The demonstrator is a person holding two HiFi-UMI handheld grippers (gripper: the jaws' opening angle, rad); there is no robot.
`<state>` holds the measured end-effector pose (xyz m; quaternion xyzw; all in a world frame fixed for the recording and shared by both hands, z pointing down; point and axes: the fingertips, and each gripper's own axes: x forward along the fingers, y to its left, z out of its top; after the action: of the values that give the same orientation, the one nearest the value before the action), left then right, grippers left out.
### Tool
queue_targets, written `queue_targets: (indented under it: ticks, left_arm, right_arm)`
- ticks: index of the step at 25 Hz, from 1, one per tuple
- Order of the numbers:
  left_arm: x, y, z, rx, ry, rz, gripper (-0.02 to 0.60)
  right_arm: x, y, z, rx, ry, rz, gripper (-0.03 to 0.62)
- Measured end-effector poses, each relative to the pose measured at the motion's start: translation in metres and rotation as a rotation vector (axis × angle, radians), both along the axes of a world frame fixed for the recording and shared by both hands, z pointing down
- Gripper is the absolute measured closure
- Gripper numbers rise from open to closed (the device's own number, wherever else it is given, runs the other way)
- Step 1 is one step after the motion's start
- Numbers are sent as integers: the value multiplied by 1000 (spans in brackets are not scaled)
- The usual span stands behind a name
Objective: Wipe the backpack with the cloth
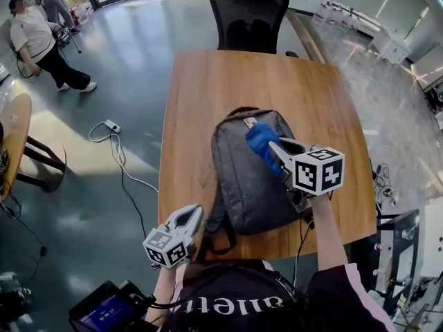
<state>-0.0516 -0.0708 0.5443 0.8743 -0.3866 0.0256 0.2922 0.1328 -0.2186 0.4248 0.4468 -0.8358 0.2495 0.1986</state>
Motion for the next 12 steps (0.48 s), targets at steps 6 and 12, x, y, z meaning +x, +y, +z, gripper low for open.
queue_targets:
  ticks: [6, 12]
  left_arm:
    - [-20, -6, 1, -4, 5, -28, 583]
    - [-36, -5, 4, -17, 13, -68, 583]
  right_arm:
    - [-117, 3, 47, -103, 49, -225, 533]
    - [-146, 3, 86, -145, 198, -334, 533]
